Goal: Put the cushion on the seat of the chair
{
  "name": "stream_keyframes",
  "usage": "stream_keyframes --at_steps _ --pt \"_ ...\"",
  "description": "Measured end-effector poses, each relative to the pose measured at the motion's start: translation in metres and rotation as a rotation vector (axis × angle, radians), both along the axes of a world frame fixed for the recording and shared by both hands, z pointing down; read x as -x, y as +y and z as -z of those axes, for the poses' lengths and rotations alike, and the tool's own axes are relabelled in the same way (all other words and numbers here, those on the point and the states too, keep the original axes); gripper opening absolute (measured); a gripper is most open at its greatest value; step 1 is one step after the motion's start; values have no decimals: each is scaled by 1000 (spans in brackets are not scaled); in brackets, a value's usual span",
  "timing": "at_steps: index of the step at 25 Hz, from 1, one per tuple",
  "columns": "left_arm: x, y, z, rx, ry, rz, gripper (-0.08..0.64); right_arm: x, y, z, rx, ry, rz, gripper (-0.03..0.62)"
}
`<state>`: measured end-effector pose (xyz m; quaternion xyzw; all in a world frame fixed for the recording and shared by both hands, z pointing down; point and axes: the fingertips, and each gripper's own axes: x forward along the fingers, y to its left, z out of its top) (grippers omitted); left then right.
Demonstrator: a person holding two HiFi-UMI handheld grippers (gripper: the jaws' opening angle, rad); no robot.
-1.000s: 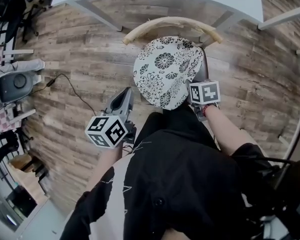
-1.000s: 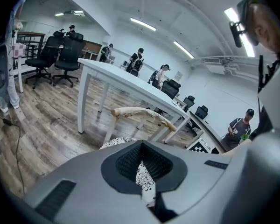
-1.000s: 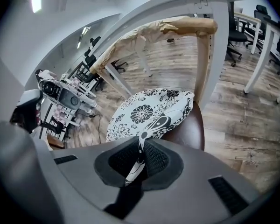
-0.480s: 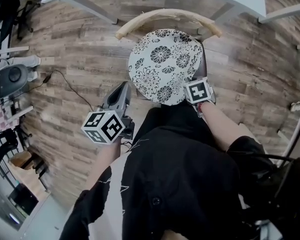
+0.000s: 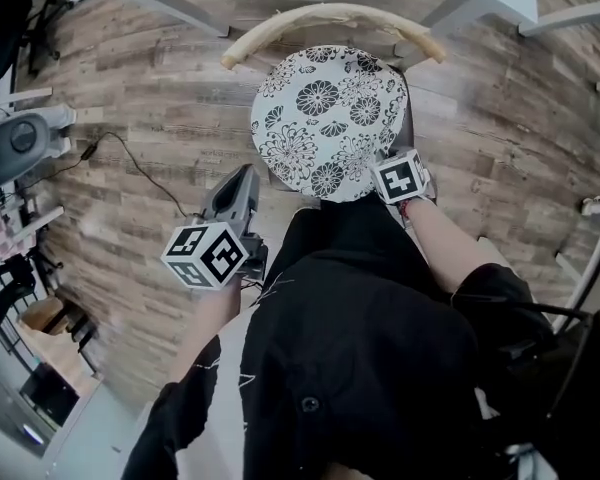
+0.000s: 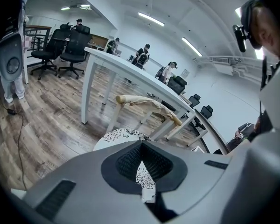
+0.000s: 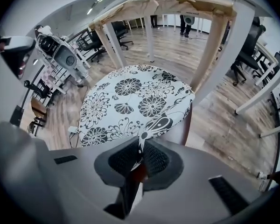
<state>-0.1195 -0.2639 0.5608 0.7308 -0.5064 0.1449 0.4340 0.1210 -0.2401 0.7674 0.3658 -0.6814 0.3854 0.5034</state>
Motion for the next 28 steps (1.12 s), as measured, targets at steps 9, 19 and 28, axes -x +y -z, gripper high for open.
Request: stream_keyframes --at_steps 9,19,28 --pt "-16 5 -19 40 0 -56 5 -24 16 -24 4 89 175 29" --pt "-30 7 -35 75 6 -95 5 -40 23 -47 67 84 26 29" --pt "-40 4 -50 110 10 -127 5 -54 31 -65 95 72 -209 29"
